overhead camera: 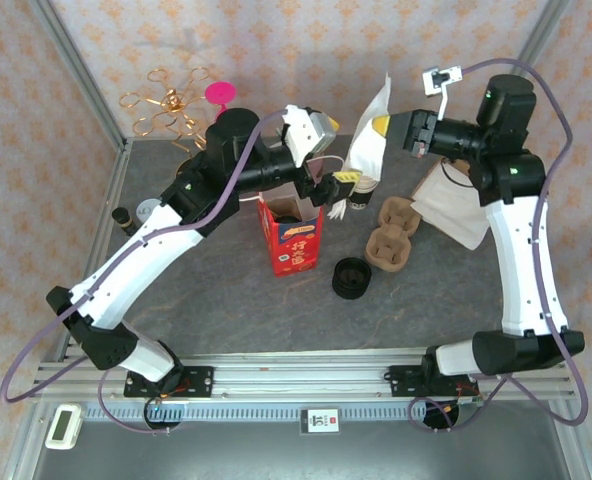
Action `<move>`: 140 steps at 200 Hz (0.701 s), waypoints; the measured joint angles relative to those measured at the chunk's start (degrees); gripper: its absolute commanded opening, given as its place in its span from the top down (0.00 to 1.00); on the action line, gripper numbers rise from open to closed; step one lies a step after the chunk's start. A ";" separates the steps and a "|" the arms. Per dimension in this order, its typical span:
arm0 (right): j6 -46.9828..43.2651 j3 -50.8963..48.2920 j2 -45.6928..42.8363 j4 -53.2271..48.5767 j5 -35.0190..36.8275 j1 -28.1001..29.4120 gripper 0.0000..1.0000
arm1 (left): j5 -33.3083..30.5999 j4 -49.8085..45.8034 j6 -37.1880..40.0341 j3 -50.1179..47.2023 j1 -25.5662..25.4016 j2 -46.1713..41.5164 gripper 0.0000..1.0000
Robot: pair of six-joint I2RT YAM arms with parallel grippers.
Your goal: Pack the takeout coffee
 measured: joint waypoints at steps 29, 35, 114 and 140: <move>-0.96 0.33 1.95 -0.35 -0.22 1.27 1.00 | 1.73 0.92 -1.49 1.11 -0.11 2.25 0.09; -1.16 0.33 2.01 -0.42 -0.24 1.33 1.00 | 1.70 0.96 -1.79 1.38 -0.11 2.82 0.11; -1.33 -0.09 1.73 0.55 -1.09 1.33 1.00 | -5.66 0.74 -4.09 3.04 -0.11 6.01 0.46; -1.27 -1.29 0.42 1.42 -1.05 1.33 1.00 | -8.44 -0.44 -5.18 5.49 -0.09 7.04 0.64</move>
